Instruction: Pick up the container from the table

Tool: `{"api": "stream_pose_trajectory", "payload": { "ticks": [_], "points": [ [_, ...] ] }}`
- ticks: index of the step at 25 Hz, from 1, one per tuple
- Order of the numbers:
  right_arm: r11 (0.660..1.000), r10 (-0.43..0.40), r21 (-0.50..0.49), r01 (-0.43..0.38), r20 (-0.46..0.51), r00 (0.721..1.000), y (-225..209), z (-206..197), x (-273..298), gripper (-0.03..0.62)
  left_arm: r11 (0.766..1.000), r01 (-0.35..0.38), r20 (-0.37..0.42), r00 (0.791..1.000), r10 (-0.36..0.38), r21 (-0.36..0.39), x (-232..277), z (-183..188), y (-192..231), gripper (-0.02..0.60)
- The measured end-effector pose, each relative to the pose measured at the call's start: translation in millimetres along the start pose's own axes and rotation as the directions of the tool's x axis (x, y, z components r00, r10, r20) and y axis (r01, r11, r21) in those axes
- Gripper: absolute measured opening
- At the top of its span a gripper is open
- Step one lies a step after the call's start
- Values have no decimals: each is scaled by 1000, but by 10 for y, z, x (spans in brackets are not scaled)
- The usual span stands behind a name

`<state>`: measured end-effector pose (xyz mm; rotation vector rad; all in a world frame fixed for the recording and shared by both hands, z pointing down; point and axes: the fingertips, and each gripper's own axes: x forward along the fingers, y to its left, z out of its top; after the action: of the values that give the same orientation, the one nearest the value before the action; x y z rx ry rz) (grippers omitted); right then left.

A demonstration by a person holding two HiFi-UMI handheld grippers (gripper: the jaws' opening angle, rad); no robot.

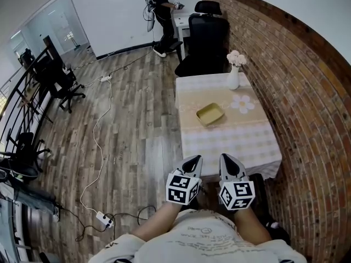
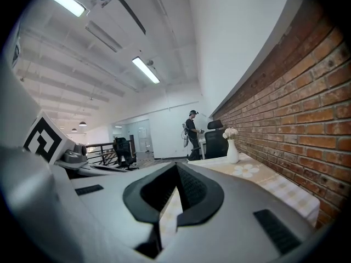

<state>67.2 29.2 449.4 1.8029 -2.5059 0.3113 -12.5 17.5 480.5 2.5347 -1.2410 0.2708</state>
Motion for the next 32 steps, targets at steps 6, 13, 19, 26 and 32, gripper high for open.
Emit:
{"api": "stream_pose_trajectory", "payload": {
  "ticks": [6,13,19,26,32],
  "points": [
    [1000,-7,-30,7,-3,1000,-106,120,416,2,1000,14,6,1000,-14,-5,366,224,250,3],
    [999,-47,-13,46,-44,998,-368,191,871,2,999,34,-9,999,-34,-7,763,397,500,3],
    [997,-70,7,71,-59,996,-564,256,1227,1,999,51,-25,998,-51,-9,1094,571,720,3],
    [996,-91,9,92,-70,993,-699,326,1705,2,997,79,-48,996,-80,-19,1501,675,1027,3],
    [990,-139,12,141,-101,985,-788,299,2037,1,992,120,-71,990,-122,-36,1775,735,1287,3]
  ]
}}
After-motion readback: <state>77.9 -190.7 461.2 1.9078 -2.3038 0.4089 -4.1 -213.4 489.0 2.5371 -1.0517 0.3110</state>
